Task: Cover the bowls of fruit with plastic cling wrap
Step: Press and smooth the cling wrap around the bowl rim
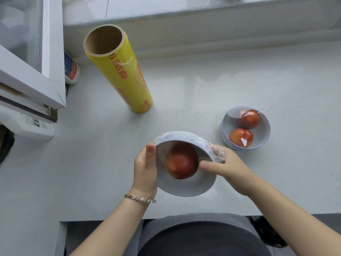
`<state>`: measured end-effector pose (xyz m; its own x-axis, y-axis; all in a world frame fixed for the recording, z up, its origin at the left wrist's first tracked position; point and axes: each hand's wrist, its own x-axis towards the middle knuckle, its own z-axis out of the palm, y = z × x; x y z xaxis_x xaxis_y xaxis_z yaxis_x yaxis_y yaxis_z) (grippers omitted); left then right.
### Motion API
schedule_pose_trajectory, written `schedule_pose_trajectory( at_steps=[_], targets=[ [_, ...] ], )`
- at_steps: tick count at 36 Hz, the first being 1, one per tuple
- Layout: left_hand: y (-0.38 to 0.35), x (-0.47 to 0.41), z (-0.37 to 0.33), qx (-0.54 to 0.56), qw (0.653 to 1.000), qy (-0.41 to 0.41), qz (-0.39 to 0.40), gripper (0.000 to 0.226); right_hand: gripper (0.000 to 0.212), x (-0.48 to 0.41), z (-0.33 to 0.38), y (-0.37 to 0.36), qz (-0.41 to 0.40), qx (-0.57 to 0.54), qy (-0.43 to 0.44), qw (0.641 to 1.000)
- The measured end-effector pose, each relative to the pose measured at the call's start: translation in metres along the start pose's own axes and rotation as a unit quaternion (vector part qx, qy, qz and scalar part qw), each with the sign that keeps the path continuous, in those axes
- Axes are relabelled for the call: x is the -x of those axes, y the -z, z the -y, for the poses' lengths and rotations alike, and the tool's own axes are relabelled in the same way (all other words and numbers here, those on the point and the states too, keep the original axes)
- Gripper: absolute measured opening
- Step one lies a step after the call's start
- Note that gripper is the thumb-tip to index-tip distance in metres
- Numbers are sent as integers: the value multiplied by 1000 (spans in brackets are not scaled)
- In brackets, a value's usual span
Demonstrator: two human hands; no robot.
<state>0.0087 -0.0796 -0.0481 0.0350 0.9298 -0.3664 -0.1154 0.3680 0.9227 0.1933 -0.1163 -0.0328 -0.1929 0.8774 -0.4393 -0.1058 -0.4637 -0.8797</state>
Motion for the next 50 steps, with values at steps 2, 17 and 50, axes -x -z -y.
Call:
schedule_pose_trajectory(
  at_steps=[2, 17, 50],
  targets=[
    [0, -2, -3, -15, 999, 26, 43, 90, 58, -2, -1, 1, -22, -18, 5, 1000],
    [-13, -19, -49, -335, 901, -18, 275, 38, 52, -7, 14, 7, 25, 81, -17, 996],
    [1, 5, -28, -308, 934, -41, 176, 47, 17, -16, 42, 2, -28, -91, -70, 993]
  ],
)
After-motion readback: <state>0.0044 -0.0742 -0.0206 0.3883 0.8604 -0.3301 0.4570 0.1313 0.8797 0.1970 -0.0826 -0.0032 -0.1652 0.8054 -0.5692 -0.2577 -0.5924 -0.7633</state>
